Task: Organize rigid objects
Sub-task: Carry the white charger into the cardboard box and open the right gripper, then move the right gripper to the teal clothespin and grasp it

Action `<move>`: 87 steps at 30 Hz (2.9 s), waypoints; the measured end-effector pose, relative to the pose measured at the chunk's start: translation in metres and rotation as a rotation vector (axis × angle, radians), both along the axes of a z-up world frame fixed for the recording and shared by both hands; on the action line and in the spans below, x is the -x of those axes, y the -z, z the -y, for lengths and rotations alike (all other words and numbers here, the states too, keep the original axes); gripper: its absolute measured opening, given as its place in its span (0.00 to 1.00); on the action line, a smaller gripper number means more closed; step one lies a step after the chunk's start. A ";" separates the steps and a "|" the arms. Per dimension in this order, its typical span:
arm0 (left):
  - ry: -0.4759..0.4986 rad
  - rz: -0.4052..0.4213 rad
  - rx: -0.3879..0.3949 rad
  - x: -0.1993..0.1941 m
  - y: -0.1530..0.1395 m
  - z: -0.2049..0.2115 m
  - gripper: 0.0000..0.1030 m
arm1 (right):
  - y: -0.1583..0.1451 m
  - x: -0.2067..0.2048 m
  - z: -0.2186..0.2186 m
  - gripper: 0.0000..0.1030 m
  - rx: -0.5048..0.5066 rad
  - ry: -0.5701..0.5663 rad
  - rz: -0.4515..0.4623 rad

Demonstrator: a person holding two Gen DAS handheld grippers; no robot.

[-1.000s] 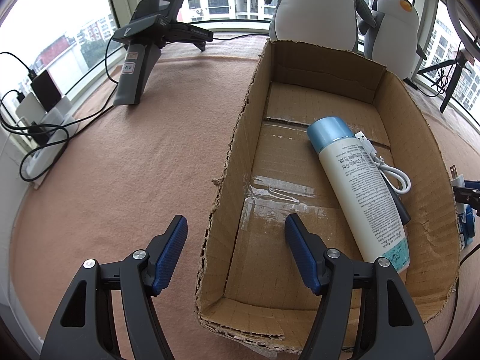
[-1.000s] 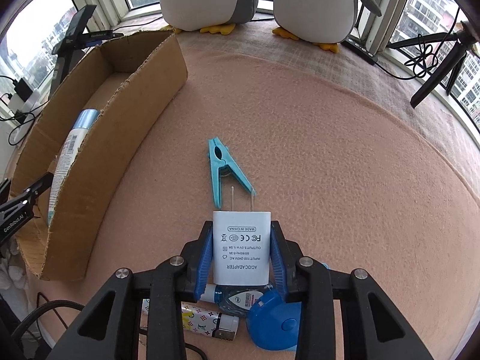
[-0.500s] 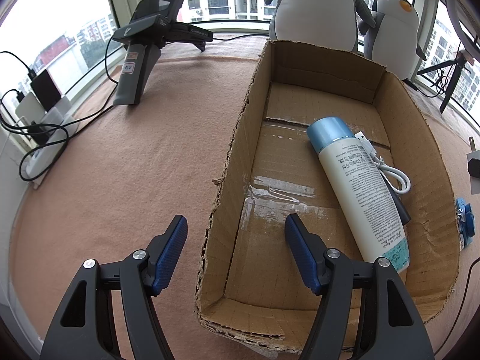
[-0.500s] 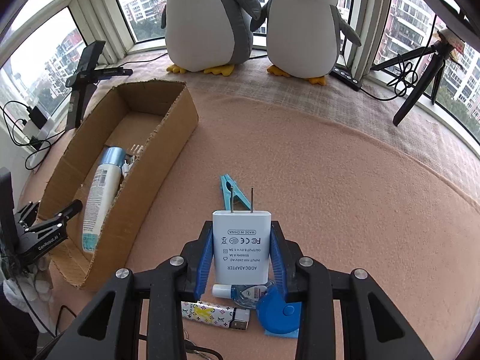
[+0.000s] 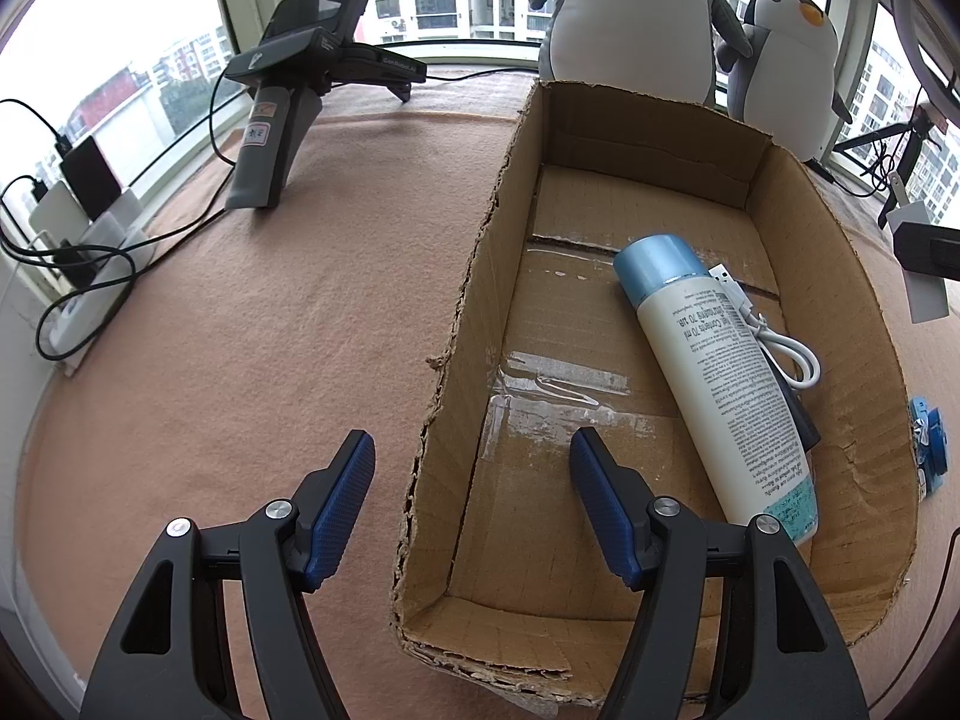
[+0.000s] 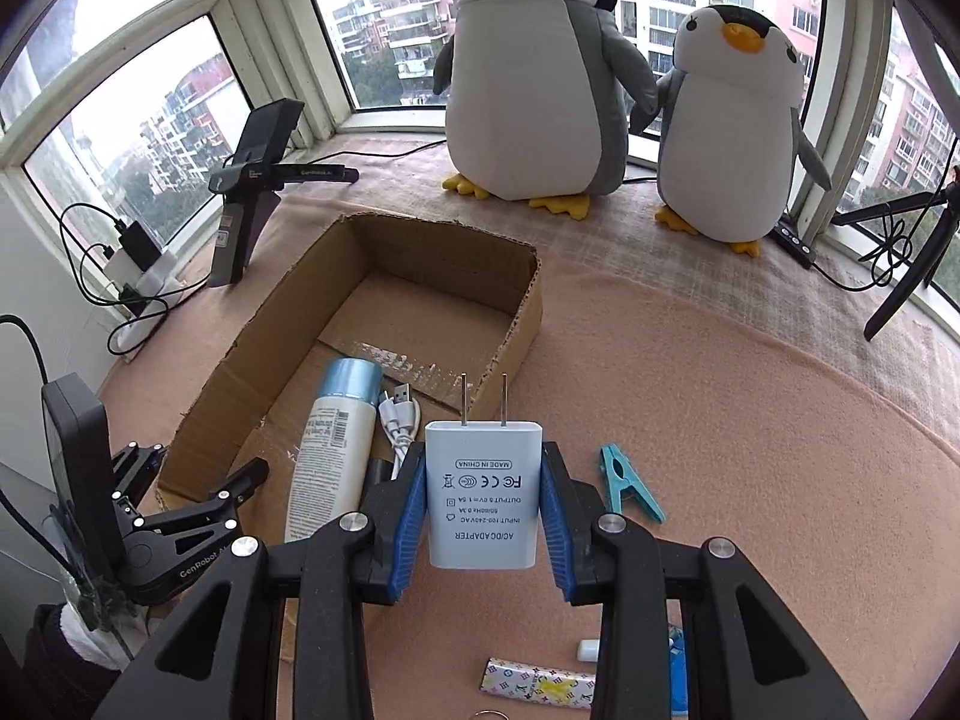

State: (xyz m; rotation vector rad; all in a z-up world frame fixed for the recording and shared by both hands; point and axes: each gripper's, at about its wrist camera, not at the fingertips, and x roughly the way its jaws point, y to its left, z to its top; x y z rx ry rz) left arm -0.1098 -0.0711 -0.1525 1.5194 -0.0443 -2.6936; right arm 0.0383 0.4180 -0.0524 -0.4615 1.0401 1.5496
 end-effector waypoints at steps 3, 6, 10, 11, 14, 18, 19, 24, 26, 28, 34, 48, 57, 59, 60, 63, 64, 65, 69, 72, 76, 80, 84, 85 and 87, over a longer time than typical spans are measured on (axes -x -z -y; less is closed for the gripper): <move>0.002 0.001 0.003 0.000 0.000 -0.001 0.66 | -0.002 0.011 -0.013 0.31 -0.012 -0.009 0.005; 0.004 0.001 0.002 0.000 0.001 -0.003 0.66 | -0.001 0.021 -0.027 0.31 -0.016 -0.012 0.023; 0.004 0.000 0.002 0.000 0.001 -0.003 0.66 | 0.003 0.033 -0.043 0.31 -0.008 -0.023 0.057; 0.004 -0.001 0.000 -0.001 0.001 -0.002 0.66 | 0.004 0.035 -0.046 0.31 -0.008 -0.026 0.061; 0.004 -0.001 -0.001 -0.001 0.001 -0.002 0.66 | 0.007 0.042 -0.053 0.31 -0.001 -0.032 0.065; 0.005 -0.002 0.000 -0.001 0.001 -0.003 0.66 | 0.014 0.046 -0.058 0.31 0.010 -0.031 0.068; 0.005 -0.002 0.000 -0.001 0.001 -0.003 0.66 | 0.015 0.047 -0.058 0.31 0.013 -0.031 0.069; 0.006 -0.002 -0.001 -0.001 0.001 -0.003 0.66 | 0.018 0.051 -0.062 0.31 0.019 -0.033 0.079; 0.007 -0.002 -0.001 -0.002 0.001 -0.002 0.66 | 0.018 0.052 -0.063 0.31 0.021 -0.032 0.084; 0.007 -0.002 -0.001 -0.001 0.001 -0.003 0.66 | 0.018 0.052 -0.064 0.31 0.021 -0.030 0.085; 0.009 -0.002 -0.001 -0.001 0.001 -0.002 0.66 | 0.018 0.053 -0.067 0.31 0.020 -0.022 0.095; 0.011 -0.002 0.000 -0.002 0.001 -0.002 0.66 | 0.003 0.041 -0.060 0.72 -0.031 0.014 0.087; 0.013 -0.002 -0.001 -0.002 0.001 -0.002 0.66 | 0.002 0.027 -0.048 0.72 -0.022 0.038 0.075; 0.013 -0.002 0.000 -0.002 0.001 -0.002 0.66 | 0.001 0.021 -0.043 0.72 -0.021 0.041 0.068; 0.013 -0.002 -0.001 -0.002 0.001 -0.002 0.66 | 0.001 0.019 -0.040 0.72 -0.021 0.044 0.068; 0.014 -0.002 0.000 -0.002 0.001 -0.002 0.66 | 0.000 0.007 -0.031 0.72 -0.020 0.062 0.060; 0.014 -0.002 0.000 -0.002 0.001 -0.002 0.66 | 0.000 0.002 -0.028 0.72 -0.020 0.068 0.054; 0.015 -0.002 0.000 -0.002 0.001 -0.002 0.66 | 0.000 -0.002 -0.024 0.72 -0.019 0.074 0.048; 0.016 -0.002 0.001 -0.002 0.001 -0.002 0.66 | 0.004 -0.023 -0.012 0.72 -0.005 0.114 0.038; 0.016 -0.002 0.001 -0.002 0.001 -0.002 0.66 | 0.011 -0.038 -0.005 0.72 0.015 0.135 0.022; 0.016 -0.002 0.001 -0.002 0.001 -0.002 0.66 | 0.022 -0.051 0.002 0.72 0.043 0.151 0.022; 0.016 -0.002 0.003 -0.001 0.001 -0.002 0.66 | 0.033 -0.056 0.004 0.72 0.068 0.142 0.028; 0.017 -0.002 0.004 -0.001 0.001 -0.002 0.66 | 0.046 -0.057 0.003 0.72 0.095 0.124 0.033; 0.017 -0.002 0.004 -0.001 0.001 -0.002 0.66 | 0.049 -0.056 0.001 0.71 0.100 0.118 0.040; 0.017 -0.002 0.004 -0.001 0.001 -0.002 0.66 | 0.055 -0.054 -0.001 0.66 0.113 0.098 0.053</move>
